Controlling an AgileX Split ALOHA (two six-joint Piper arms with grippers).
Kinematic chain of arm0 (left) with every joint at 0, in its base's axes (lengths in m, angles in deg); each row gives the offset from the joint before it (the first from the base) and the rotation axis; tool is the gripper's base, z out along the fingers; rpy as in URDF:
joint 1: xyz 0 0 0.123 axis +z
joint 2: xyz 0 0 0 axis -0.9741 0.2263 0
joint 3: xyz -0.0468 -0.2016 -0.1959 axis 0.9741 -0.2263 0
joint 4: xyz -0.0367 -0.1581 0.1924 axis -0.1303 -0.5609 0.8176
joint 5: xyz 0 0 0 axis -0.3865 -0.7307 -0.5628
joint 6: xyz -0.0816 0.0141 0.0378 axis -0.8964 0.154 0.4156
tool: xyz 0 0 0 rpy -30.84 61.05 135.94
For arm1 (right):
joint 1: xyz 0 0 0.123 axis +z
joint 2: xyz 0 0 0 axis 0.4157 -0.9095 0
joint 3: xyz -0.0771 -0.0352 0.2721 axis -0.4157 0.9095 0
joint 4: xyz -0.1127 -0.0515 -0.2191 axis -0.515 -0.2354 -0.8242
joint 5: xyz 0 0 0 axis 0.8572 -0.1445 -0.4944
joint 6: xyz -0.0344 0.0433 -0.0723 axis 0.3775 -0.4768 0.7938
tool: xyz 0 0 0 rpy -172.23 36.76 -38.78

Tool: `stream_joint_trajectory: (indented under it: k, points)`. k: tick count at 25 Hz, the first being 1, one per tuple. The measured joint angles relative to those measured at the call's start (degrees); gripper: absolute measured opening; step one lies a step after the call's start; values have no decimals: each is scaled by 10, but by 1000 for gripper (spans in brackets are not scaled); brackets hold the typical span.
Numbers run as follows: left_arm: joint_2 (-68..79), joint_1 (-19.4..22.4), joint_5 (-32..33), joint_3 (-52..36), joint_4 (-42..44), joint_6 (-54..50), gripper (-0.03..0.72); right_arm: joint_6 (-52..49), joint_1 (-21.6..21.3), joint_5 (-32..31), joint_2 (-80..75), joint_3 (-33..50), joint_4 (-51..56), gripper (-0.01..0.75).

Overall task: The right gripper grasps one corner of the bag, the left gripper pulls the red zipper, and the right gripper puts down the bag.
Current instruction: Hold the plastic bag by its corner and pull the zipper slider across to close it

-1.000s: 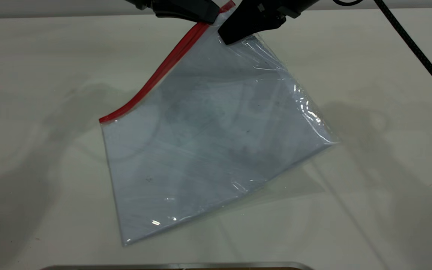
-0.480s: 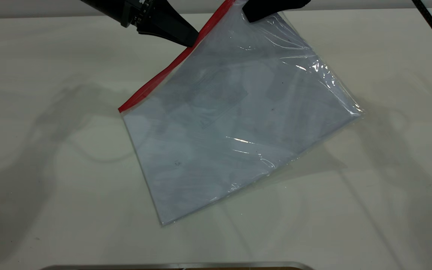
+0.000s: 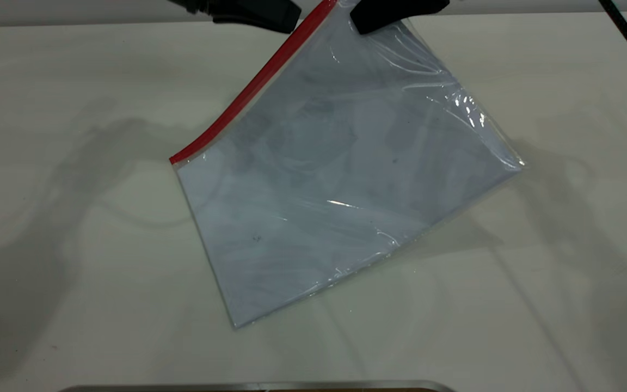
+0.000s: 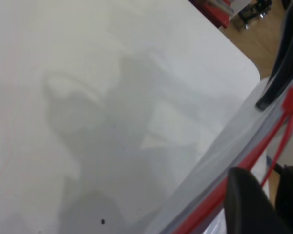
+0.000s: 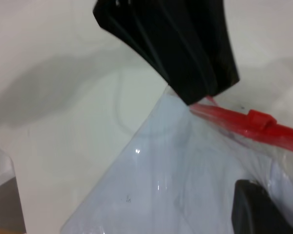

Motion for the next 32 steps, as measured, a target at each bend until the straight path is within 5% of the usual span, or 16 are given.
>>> stream_joint_trajectory:
  k: [6,19,25,32]
  points:
    - [0,0,11,4,0,-9,366,2,2,-11,-7,0,0,34]
    - [0,-24,21,4,0,-10,376,21,36,-17,-19,-1,1,34]
    - [0,-31,22,5,4,-9,329,23,36,-16,-20,-1,1,34]
    - [0,-31,27,6,7,-10,192,24,36,-15,-20,-1,1,34]
